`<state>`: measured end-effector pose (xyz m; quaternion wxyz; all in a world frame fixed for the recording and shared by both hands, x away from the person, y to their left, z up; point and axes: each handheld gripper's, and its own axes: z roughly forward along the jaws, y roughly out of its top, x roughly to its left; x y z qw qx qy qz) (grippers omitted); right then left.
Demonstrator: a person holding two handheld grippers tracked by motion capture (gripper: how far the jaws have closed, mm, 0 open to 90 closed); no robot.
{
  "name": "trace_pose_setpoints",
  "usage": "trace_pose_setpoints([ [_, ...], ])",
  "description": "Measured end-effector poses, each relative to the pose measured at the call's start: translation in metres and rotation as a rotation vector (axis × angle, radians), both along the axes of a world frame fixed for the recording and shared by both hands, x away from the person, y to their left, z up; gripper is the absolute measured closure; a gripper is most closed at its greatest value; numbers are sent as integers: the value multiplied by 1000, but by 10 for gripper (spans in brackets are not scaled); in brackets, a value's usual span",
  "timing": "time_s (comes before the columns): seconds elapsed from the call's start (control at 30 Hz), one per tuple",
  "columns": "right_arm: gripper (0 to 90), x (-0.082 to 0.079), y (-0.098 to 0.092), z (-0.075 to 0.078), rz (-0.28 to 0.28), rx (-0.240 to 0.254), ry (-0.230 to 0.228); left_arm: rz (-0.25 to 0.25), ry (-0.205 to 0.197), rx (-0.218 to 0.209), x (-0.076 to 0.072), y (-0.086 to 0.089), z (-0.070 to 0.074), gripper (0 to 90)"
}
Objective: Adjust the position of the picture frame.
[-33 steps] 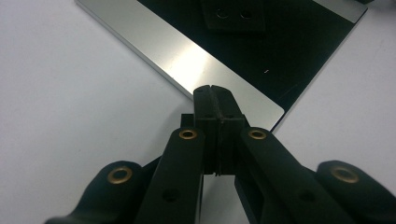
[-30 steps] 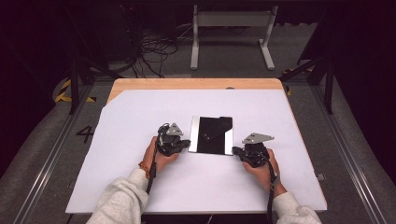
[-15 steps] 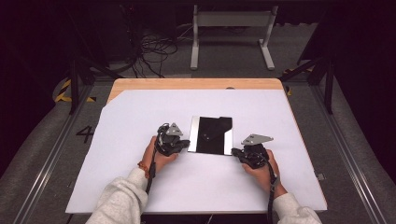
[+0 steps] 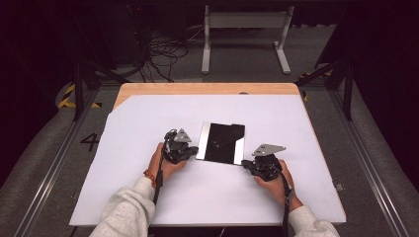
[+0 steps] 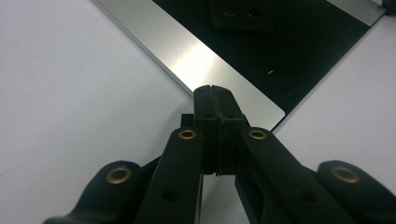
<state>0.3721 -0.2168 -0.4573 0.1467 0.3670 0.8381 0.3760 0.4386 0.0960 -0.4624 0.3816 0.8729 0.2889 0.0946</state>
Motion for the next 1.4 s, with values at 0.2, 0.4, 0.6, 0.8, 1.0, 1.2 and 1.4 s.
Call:
trace_pose_setpoints([
  [0.2,900,-3,8,0,20,-14,-7,14,1,0,2,4,0,893],
  [0.4,900,-5,14,0,39,-31,-17,19,4,-1,2,8,0,878],
  [0.6,900,-4,13,0,49,-31,-18,7,10,-2,-5,10,4,885],
  [0.8,900,0,9,2,21,-11,-30,-19,22,0,-12,16,5,898],
  [1.0,900,8,3,-2,-26,10,-22,-40,33,6,-17,16,2,893],
  [1.2,900,7,12,-1,2,-13,-27,-63,38,22,-20,14,3,896],
  [1.4,900,8,13,-1,7,-15,-28,-43,-21,65,-21,8,3,877],
])
